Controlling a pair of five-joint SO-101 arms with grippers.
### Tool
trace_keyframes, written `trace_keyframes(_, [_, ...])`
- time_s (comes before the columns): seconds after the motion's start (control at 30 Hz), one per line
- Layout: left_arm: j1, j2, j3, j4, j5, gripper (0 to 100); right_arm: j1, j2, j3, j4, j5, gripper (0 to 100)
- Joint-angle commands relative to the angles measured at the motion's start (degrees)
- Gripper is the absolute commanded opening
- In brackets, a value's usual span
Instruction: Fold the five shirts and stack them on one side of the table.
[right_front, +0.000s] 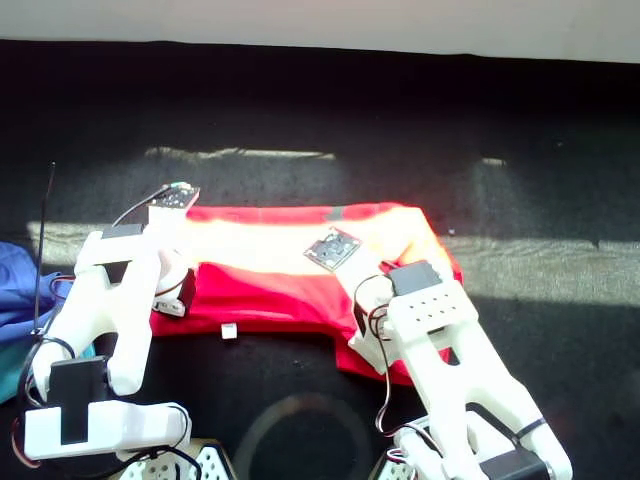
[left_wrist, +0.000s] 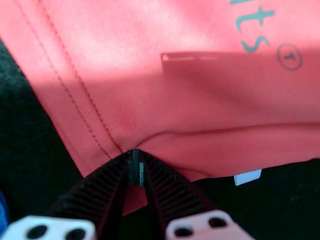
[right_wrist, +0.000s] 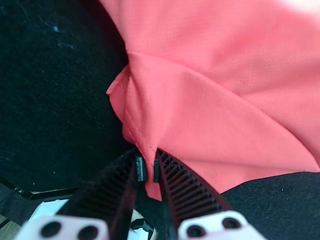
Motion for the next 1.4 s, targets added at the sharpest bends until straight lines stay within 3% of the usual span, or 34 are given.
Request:
trace_keyframes(0.0, [-2.33,0.40,0.04,-2.02,-0.62,1,0.13,-0.92,-1.80,0.57,0.62,0.6])
trace_keyframes(0.23, [-2.33,0.40,0.04,-2.02,-0.62,1,-4.70,-1.36,9.19,-5.05,0.35,0.6])
trace_keyframes(0.43, [-2.33,0.40,0.04,-2.02,-0.62,1,-4.79,-1.45,10.42,-8.22,0.26,0.8])
trace_keyframes(0.67, [-2.33,0.40,0.04,-2.02,-0.62,1,-5.05,-1.54,6.73,-4.44,-1.32,21.3])
trace_keyframes(0.8, [-2.33,0.40,0.04,-2.02,-0.62,1,-3.47,-3.65,-9.36,5.58,-1.05,17.9])
trace_keyframes(0.9, [-2.33,0.40,0.04,-2.02,-0.62,1,1.89,-5.58,-23.87,8.22,-1.05,17.6])
trace_keyframes(1.0, [-2.33,0.40,0.04,-2.02,-0.62,1,9.98,-4.53,-31.16,3.38,-1.32,15.4])
trace_keyframes(1.1, [-2.33,0.40,-0.04,-2.02,-0.62,1,14.55,1.98,-30.02,-4.26,-1.76,0.1])
trace_keyframes(1.37, [-2.33,0.40,-0.04,-2.02,-0.62,1,15.96,30.20,-34.42,-17.45,-9.67,0.7])
